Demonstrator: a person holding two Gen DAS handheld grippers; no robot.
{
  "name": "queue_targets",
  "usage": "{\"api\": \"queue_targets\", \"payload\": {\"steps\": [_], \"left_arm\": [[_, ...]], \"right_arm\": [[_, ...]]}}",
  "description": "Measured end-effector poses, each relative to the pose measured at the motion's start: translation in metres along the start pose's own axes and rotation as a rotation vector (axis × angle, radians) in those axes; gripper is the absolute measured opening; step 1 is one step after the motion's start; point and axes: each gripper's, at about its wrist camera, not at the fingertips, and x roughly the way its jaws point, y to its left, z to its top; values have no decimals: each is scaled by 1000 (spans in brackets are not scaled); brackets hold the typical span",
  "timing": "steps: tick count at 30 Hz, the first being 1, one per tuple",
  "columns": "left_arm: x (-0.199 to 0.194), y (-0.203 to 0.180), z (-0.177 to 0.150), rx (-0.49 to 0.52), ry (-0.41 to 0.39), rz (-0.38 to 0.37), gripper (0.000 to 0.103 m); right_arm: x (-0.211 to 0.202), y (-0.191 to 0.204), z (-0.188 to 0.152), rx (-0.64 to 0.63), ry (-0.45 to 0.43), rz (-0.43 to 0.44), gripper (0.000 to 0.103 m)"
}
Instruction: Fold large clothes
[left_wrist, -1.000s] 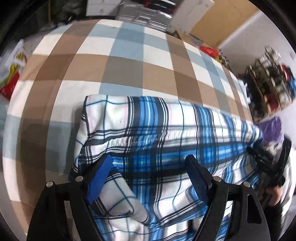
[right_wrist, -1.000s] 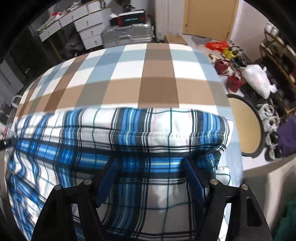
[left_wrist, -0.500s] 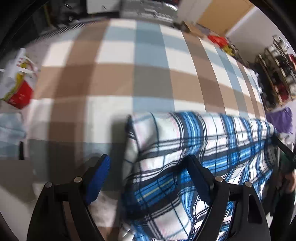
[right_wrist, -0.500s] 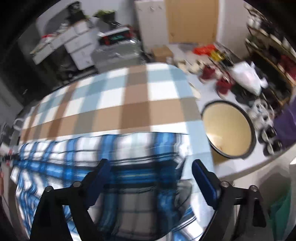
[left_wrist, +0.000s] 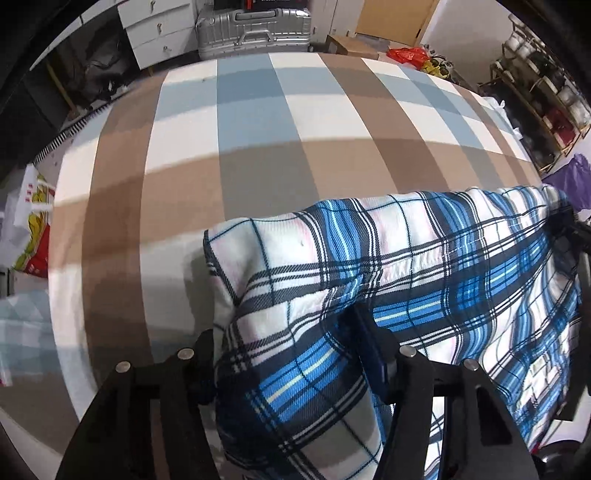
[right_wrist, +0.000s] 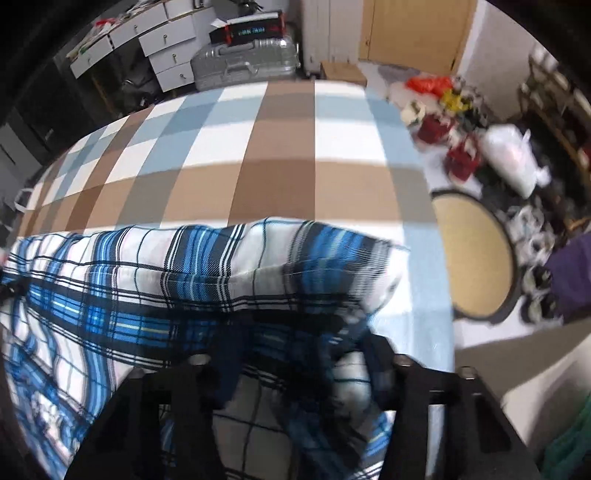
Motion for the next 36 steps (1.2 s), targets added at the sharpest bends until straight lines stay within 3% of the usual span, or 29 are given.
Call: {"api": "queue_targets", "payload": {"steps": [7, 9, 11, 15, 17, 20, 24, 26, 28, 29, 30, 31, 33, 36], "left_arm": [[8, 25, 32, 1, -22, 55, 59], [8, 25, 28, 3, -1, 64, 65], [6, 17, 24, 31, 3, 96, 66], [-25, 11, 13, 96, -3, 210, 62], [-64, 10, 13, 49, -95, 262, 57], [-98, -15, 14, 24, -157, 108, 57], [-81, -80, 13, 143, -143, -7, 58], [-35, -105, 18, 172, -55, -17, 58], [6, -107, 19, 162, 30, -16, 58], [22, -106, 15, 167, 33, 0, 59], [18, -106, 10, 188, -23, 0, 60], [16, -105, 9, 193, -26, -9, 60], [13, -97, 6, 172, -38, -48, 60], [2, -94, 11, 171, -9, -20, 60]], "right_arm": [[24, -1, 42, -12, -41, 11, 39], [28, -5, 48, -18, -52, 9, 49], [29, -4, 46, -68, -61, 0, 50], [14, 4, 33, -200, -73, -136, 51], [-1, 5, 34, -207, -78, -197, 52], [-33, 11, 39, -158, -147, -150, 57], [-49, 43, 54, -130, -206, 10, 71], [-38, 58, 61, -125, -183, 83, 71], [-14, 72, 65, -134, -132, 75, 71], [-2, 77, 65, -180, -115, 58, 70], [16, 80, 62, -258, -70, -29, 69], [29, 78, 56, -296, -27, -90, 69], [28, 62, 44, -288, -44, -26, 69], [20, 48, 35, -331, -33, -3, 69]]}}
